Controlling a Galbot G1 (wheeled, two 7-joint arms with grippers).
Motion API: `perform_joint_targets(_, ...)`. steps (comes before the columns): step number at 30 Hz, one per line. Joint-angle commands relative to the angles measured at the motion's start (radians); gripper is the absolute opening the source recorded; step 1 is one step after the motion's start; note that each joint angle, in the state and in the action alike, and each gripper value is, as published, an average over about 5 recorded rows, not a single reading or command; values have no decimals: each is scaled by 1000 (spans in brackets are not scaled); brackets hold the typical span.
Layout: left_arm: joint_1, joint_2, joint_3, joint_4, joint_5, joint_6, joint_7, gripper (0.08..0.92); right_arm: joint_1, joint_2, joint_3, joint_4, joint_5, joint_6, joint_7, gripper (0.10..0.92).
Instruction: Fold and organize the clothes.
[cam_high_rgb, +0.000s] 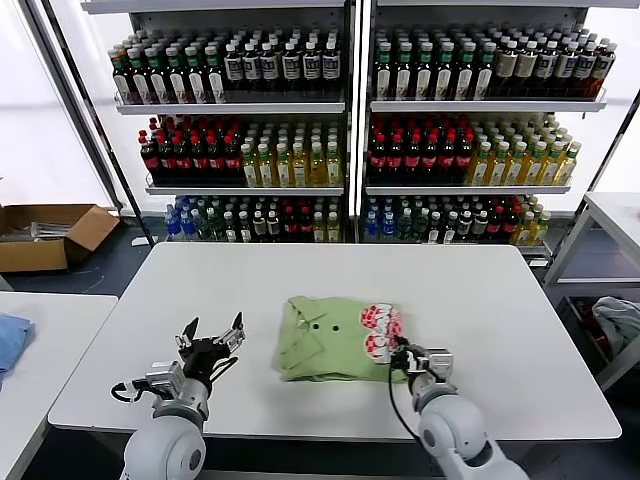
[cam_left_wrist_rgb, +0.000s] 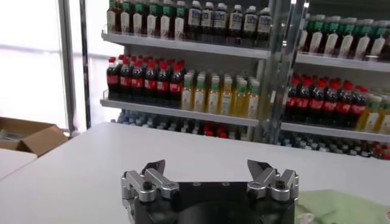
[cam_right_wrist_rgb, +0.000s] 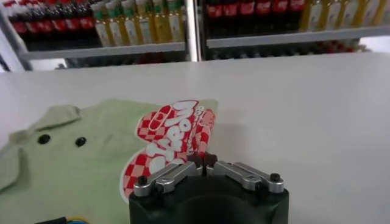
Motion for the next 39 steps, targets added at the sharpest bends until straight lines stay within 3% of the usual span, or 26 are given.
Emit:
perform_joint_targets(1, 20, -32, 33, -17, 8, 2, 2, 823, 21, -106, 72, -84, -225, 29, -99, 118)
perform_joint_targets(5, 36, -43, 36, -29, 12, 2, 6, 823, -28, -12, 98, 19, -407, 111, -68, 210)
perform_joint_targets(8, 45, -52, 36, -34, 16, 3, 8, 823, -100, 36, 69, 175, -450, 128, -74, 296)
perform_joint_targets(12, 60, -63, 40, -41, 24, 2, 9, 823, -153, 70, -8, 251, -409, 82, -65, 409)
perform_joint_targets(18, 94, -73, 34, -49, 30, -4, 15, 823, -153, 116, -59, 223, -194, -1, 117, 582)
perform_joint_targets(26, 98, -87, 33, -51, 38, -4, 14, 823, -157, 125, -89, 190, -205, -3, 170, 795)
perform_joint_targets(39, 102, -107, 40, -36, 58, -9, 15, 823, -180, 126, -83, 153, -250, -4, 198, 823)
